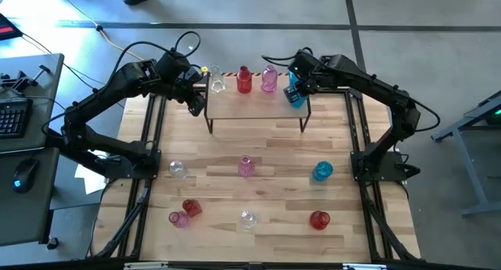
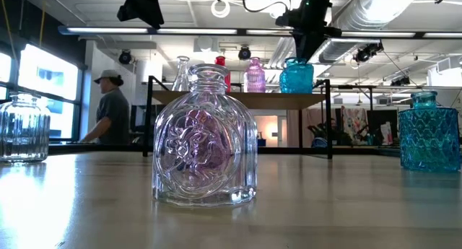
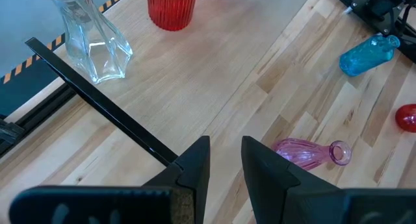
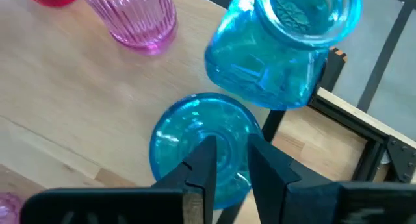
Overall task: Sort vases onto shelf
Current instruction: Put the top blue vase on the shelf aligned with the other blue vase, then put the left transparent vase on the shelf aligned with the other transparent vase
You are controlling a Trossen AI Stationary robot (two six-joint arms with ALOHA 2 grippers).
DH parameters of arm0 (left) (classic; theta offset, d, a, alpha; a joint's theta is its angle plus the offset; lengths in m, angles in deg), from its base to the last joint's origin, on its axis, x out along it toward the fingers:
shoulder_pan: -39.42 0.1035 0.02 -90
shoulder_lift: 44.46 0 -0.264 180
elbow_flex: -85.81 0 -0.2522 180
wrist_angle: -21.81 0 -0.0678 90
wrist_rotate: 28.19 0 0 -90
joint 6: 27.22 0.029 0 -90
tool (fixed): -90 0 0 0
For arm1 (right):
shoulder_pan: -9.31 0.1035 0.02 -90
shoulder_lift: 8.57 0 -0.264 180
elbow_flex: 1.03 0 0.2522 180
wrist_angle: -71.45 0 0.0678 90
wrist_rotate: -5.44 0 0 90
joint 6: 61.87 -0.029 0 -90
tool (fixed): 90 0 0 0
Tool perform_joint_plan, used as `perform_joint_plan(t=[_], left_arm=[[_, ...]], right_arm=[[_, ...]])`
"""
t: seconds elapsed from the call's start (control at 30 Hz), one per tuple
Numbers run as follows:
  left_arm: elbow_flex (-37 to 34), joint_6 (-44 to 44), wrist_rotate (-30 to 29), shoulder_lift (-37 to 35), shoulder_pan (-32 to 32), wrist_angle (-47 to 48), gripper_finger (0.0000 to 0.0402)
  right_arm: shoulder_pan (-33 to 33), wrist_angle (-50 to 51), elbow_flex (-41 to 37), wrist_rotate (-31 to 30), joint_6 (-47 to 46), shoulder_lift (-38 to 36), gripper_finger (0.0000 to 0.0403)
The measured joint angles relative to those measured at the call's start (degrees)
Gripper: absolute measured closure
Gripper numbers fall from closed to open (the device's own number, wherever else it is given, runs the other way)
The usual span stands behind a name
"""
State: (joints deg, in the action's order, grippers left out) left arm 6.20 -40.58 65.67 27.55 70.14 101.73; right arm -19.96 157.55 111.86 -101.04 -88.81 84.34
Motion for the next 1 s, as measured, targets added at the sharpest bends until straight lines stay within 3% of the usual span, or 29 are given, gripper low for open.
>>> perform_joint_plan(t=[0.5,1.0], left_arm=[[0.0,0.0,-0.02,0.0,0.0,-0.01,0.0321],[0.0,0.0,0.0,0.0,0.0,0.01,0.0321]], right_arm=[[0.01,-0.39,0.0,-4.68,-0.02,0.0,0.0336],[0.01,-2.21,0.0,-4.98,-0.1,0.0,0.0336]])
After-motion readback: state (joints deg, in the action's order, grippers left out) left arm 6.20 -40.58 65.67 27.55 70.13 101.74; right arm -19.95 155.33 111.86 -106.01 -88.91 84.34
